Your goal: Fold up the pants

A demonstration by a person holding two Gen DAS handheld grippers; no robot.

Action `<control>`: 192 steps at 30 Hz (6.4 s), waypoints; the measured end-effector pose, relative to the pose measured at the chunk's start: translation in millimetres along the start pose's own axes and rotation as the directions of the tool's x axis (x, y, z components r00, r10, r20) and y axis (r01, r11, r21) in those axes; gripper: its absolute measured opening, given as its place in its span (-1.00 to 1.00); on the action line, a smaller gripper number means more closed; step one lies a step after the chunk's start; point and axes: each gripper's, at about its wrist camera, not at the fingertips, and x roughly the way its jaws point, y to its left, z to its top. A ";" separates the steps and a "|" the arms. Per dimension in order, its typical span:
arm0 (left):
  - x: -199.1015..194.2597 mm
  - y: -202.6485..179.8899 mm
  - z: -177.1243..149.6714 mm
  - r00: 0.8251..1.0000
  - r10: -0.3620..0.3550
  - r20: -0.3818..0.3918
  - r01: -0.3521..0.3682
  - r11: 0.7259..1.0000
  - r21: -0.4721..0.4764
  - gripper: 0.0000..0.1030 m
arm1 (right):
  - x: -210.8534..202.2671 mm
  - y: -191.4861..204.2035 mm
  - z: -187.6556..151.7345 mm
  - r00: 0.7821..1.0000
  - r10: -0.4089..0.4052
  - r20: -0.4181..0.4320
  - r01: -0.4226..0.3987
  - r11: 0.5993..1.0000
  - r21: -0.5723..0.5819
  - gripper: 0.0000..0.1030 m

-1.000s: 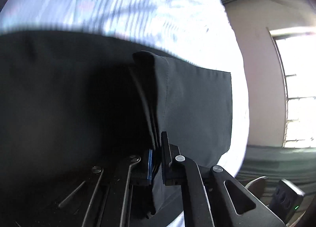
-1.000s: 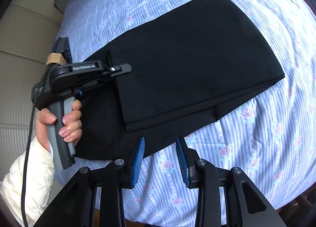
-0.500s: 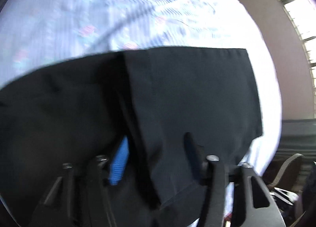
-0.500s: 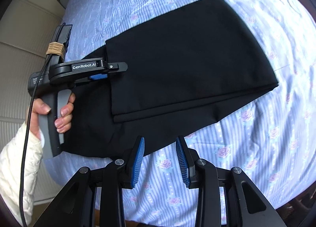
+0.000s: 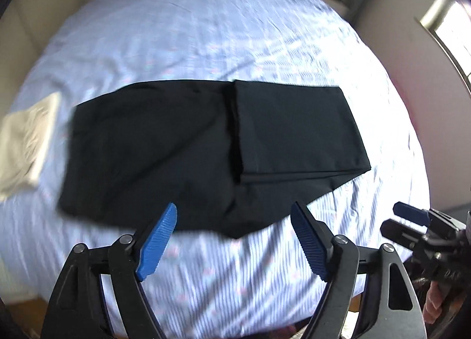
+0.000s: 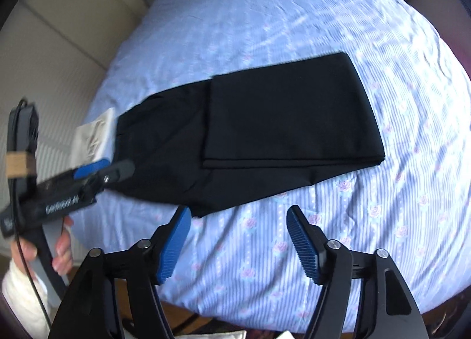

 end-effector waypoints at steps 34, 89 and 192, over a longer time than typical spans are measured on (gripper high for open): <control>-88.0 258.8 -44.5 0.986 -0.105 0.128 0.123 0.982 -0.145 0.74 | 35.2 296.5 -16.4 0.995 -0.064 0.074 0.084 0.945 -0.317 0.54; 234.9 340.4 82.3 0.647 -0.750 -0.135 0.621 0.622 -0.477 -0.32 | 216.5 301.6 37.9 0.947 -0.269 -0.177 0.239 0.955 -0.174 0.54; 194.9 -139.9 67.7 0.958 0.060 -0.279 -0.090 0.991 -0.095 0.45 | 117.3 -167.0 88.9 0.970 0.199 -0.136 -0.186 0.977 0.105 -0.60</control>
